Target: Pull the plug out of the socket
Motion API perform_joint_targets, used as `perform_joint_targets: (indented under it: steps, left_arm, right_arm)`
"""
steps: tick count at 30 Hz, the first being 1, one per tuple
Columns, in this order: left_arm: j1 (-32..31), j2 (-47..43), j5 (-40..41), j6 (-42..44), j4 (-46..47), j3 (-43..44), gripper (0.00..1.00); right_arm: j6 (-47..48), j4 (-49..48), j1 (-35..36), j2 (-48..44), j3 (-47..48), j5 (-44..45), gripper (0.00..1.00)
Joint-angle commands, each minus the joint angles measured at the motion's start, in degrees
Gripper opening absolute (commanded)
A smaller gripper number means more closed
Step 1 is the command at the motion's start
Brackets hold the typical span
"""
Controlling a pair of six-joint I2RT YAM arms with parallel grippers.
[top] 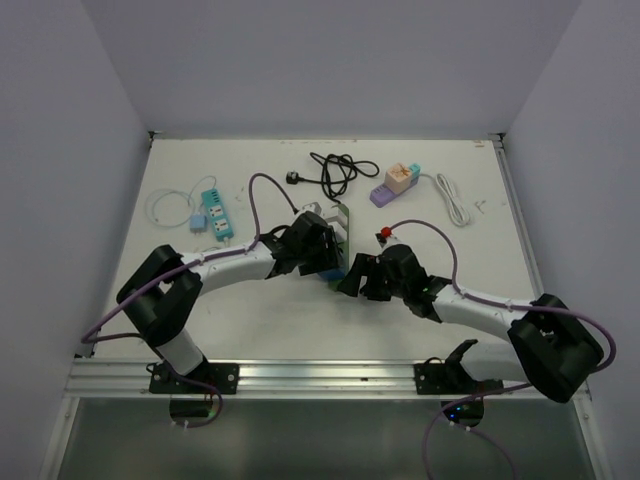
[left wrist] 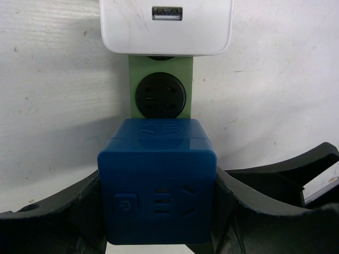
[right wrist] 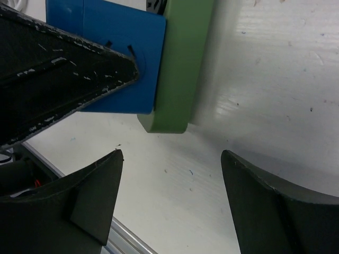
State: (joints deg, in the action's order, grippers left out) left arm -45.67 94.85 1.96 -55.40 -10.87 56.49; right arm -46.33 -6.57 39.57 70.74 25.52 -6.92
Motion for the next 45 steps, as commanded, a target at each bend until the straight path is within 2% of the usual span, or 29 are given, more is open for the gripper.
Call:
perform_joint_targets:
  steps: [1,9,21,27,28,30,31,37,45]
  left_arm:
    - [-0.7,0.4,1.4,-3.8,5.9,2.5,0.20]
    - [-1.6,0.2,1.7,-4.5,6.9,1.7,0.20]
    - [-1.6,-0.5,0.7,-5.7,8.8,0.6,0.18]
    - [-1.6,-1.6,0.2,-5.7,8.8,-0.1,0.13]
    - [-1.6,-1.8,0.2,-5.6,8.5,-0.2,0.10]
    - [-1.6,-2.4,0.0,-5.4,8.2,-0.2,0.06]
    - [-1.5,-2.5,-0.1,-5.4,7.5,0.0,0.01]
    - [-0.7,-4.5,-0.7,-5.1,6.0,0.4,0.00]
    - [3.9,-9.2,-1.6,-4.5,4.8,-1.6,0.00]
  right_arm:
    - [-1.0,-10.4,0.2,3.2,-0.6,-0.6,0.77]
    - [-2.1,-17.0,0.2,7.9,-1.9,0.4,0.71]
    - [-3.7,-20.9,0.2,13.0,-3.1,1.4,0.45]
    - [-5.1,-21.5,-0.4,14.0,-4.2,3.0,0.22]
    - [-5.3,-21.5,-0.5,13.9,-4.4,3.3,0.15]
    - [-5.6,-21.2,-0.8,13.6,-5.0,4.0,0.07]
    - [-5.9,-20.9,-1.0,13.5,-5.0,4.4,0.00]
    - [-8.4,-15.6,-2.0,14.4,-4.9,6.7,0.00]
    - [-11.2,-12.8,-4.5,15.8,-5.7,8.7,0.00]
